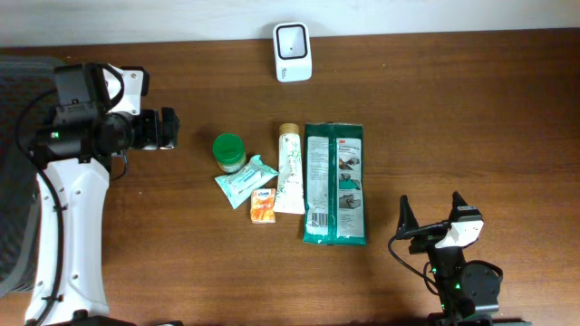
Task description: Scan the item barcode
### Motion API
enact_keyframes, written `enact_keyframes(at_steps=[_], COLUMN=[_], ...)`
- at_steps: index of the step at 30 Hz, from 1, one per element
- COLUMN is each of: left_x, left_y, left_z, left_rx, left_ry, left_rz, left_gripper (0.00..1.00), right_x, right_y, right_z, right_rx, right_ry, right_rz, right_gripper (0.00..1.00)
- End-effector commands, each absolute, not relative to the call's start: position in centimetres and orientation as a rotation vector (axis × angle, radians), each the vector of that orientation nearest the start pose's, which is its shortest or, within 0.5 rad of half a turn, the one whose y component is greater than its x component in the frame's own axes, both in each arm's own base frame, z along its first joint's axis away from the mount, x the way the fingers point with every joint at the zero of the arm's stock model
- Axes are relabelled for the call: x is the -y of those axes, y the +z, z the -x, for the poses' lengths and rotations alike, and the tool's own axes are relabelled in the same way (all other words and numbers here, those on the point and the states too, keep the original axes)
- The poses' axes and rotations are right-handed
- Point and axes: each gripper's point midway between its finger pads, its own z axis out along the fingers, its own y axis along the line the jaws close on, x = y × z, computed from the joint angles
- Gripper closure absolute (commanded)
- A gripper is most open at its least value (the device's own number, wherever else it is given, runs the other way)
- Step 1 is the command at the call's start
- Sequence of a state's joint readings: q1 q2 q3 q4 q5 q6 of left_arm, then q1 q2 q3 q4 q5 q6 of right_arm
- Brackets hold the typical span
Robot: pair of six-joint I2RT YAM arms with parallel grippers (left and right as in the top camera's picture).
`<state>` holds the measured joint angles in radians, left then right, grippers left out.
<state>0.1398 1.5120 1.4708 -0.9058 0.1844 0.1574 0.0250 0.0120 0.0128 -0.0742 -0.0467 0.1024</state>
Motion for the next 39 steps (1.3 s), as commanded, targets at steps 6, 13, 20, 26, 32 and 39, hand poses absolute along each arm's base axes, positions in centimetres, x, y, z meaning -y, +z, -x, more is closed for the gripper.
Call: enact_keyframes(at_steps=[6,13,20,26,32,39], left_x=[-2.1,-2.1,-2.1,-2.1,-2.1,-2.1], left_y=[23.9,23.9,24.0,23.9,23.9,23.9], left_z=[-39.5,-39.5,-39.5,-39.5,-39.5,-39.5], left_rx=[-2.469,-2.469,-2.468,-2.469,-2.469,-2.469], left_ry=[-0.118,-0.118,-0.118,-0.118,-0.118,-0.118], left_rz=[-0.126,-0.126,-0.126,-0.126,-0.126,-0.126], left_gripper=[0.01,0.01,0.01,0.01,0.01,0.01], right_x=[-1.3,-1.3,-1.3,-2.9,-6.0,-8.2], right_y=[15.6,15.6,15.6,16.6,22.3,20.0], right_z=[-24.6,-24.6,-24.6,-24.5,-24.0,-28.9], right_rx=[-1.648,-1.648,-1.648,-1.613,-1.726,-2.529], right_ry=[0.136,0.136,0.136,0.216,0.432,0.659], right_rz=[-0.034,-0.034,-0.034,0.034,0.104,-0.001], right_gripper=[0.02,0.02,0.02,0.02,0.02,0.02])
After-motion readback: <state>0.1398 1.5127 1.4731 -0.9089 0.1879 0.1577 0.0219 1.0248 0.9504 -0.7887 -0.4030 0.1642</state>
